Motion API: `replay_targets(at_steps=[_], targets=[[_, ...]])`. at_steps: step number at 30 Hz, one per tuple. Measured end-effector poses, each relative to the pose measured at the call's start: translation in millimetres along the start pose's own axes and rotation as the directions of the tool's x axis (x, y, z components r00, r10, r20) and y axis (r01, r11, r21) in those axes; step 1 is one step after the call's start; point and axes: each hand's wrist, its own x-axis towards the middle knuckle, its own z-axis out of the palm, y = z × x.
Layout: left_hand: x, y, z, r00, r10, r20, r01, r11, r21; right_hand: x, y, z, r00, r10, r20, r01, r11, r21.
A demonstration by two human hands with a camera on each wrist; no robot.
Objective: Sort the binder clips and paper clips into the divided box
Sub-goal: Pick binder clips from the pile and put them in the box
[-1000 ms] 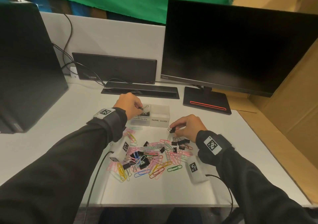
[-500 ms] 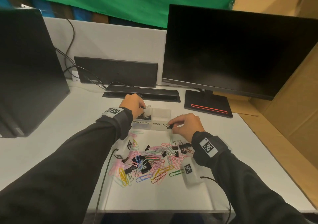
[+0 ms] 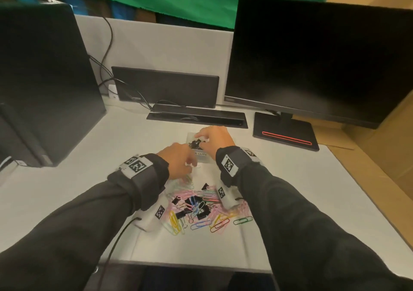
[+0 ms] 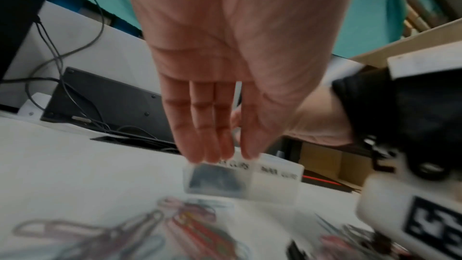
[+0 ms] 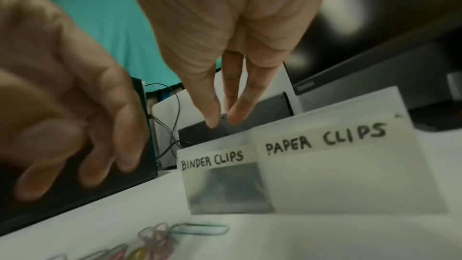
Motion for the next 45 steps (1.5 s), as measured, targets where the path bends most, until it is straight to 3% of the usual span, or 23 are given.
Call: replay_targets(at_steps=[4, 7, 10, 12, 20, 24, 29, 35, 38, 41, 45], targets=[[4.6, 13.1, 28.1, 0.985, 0.092, 0.147, -0.1, 0.994, 0.05, -28.3, 17.7, -16.7, 1.0, -0.025, -0.006, 0.025, 0.998, -0.055], [14.6, 20.9, 44.0, 0.98, 0.095, 0.174, -0.111, 0.991, 0.081, -56.1, 46.8, -39.4, 0.988, 0.039, 0.15, -0.005, 0.976, -0.216], [22.2, 27.7, 45.5, 0.983, 0.079, 0.168, -0.095, 0.992, 0.086, -78.9, 73.3, -53.7, 0.932, 0.187, 0.31, -0.077, 0.939, -0.336], [24.4, 30.4, 42.6, 0.981, 0.071, 0.18, -0.086, 0.993, 0.081, -89.1, 82.6, -53.4, 0.91, 0.22, 0.352, -0.088, 0.931, -0.354], [19.7, 20.5, 39.3, 0.995, 0.034, 0.097, -0.043, 0.995, 0.092, -94.0, 98.1, -44.6, 0.949, 0.19, 0.251, -0.097, 0.936, -0.339], [18.8, 17.0, 29.2, 0.998, -0.047, 0.039, 0.047, 0.999, -0.005, -98.8, 102.4, -44.2, 0.931, 0.196, 0.309, -0.092, 0.943, -0.319], [18.4, 31.5, 17.3, 1.0, -0.003, -0.03, -0.001, 0.993, -0.121, -98.4, 102.3, -42.2, 0.936, 0.141, 0.322, -0.044, 0.956, -0.29], [29.3, 62.3, 24.8, 0.993, -0.097, 0.07, 0.118, 0.899, -0.422, -96.5, 104.0, -41.1, 0.934, 0.112, 0.34, -0.011, 0.958, -0.286], [40.3, 79.1, 35.2, 0.981, -0.101, 0.167, 0.169, 0.867, -0.469, -97.1, 106.9, -42.9, 0.95, 0.115, 0.29, -0.043, 0.969, -0.245], [44.8, 97.8, 46.1, 0.974, -0.07, 0.216, 0.151, 0.91, -0.386, -99.7, 109.3, -47.0, 0.971, 0.132, 0.198, -0.103, 0.983, -0.149], [44.6, 110.7, 64.2, 0.989, 0.016, 0.146, -0.014, 1.0, -0.017, -101.9, 115.1, -50.9, 0.975, 0.164, 0.149, -0.152, 0.984, -0.092]])
